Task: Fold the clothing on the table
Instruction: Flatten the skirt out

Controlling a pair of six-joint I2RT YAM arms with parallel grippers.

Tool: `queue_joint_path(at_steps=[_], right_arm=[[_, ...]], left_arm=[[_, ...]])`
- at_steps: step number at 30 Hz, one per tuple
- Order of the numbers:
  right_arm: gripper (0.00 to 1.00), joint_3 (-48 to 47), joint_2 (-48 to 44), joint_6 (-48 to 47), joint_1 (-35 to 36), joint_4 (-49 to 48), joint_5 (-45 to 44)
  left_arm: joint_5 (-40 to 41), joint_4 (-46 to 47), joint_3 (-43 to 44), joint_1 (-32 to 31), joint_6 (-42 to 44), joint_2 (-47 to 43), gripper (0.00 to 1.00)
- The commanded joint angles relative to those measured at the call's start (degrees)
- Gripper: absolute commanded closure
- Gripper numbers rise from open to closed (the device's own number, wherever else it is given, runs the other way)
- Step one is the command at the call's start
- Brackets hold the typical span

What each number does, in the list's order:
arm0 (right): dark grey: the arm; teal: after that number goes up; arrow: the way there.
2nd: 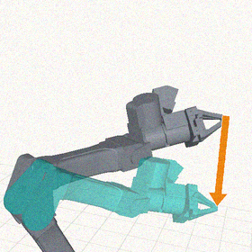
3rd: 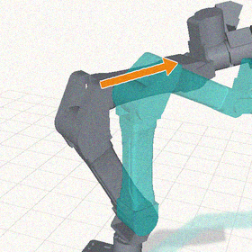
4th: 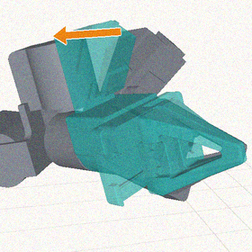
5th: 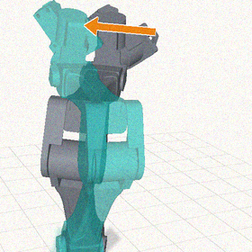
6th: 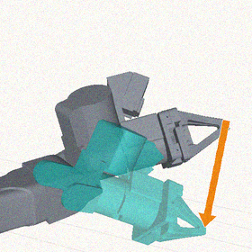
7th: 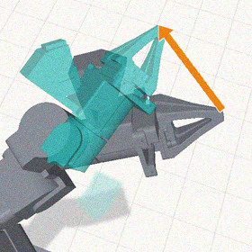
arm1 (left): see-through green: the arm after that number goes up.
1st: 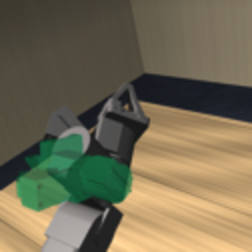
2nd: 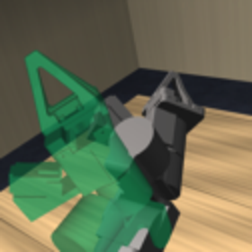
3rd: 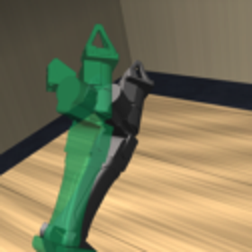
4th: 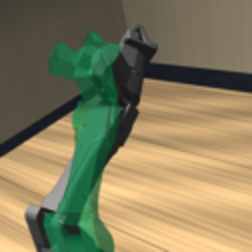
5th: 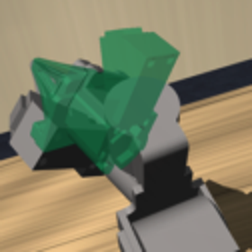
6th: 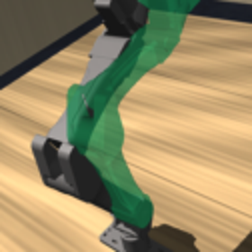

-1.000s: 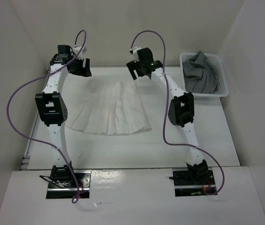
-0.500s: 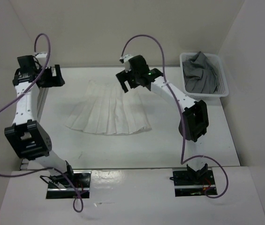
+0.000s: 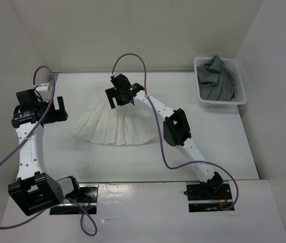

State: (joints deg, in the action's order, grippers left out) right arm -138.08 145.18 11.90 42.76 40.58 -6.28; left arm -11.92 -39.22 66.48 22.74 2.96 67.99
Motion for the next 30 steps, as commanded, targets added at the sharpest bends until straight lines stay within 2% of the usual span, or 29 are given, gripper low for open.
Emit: queue_joint_path(at_steps=[1, 7, 13, 24, 29, 30], right_arm=[[0.02, -9.21, 2.63, 5.14, -0.22, 2.14, -8.21], [0.02, -16.43, 8.09, 5.76, -0.22, 2.14, -12.61], [0.02, -19.59, 13.36, 5.76, -0.22, 2.66, -11.48], [0.02, -19.59, 15.66, 3.57, -0.22, 5.12, -9.8], [0.02, -14.42, 12.85, 2.95, -0.22, 7.59, -8.05], [0.02, -9.97, 11.71, 2.95, -0.83, 7.59, -6.82]], left_arm=[[2.34, 0.29, -3.1, 0.29, 0.03, -2.68, 0.0], [3.57, 0.29, -5.57, 0.81, 0.55, -5.67, 0.0], [4.1, -0.24, -5.57, 0.81, 0.55, -4.62, 0.0], [5.24, 0.37, -6.09, 0.81, 0.55, -4.0, 0.0], [5.24, 0.37, -6.1, 0.81, 0.55, -4.0, 0.0], [5.77, 0.37, -6.1, 0.81, 0.55, -4.0, 0.0]])
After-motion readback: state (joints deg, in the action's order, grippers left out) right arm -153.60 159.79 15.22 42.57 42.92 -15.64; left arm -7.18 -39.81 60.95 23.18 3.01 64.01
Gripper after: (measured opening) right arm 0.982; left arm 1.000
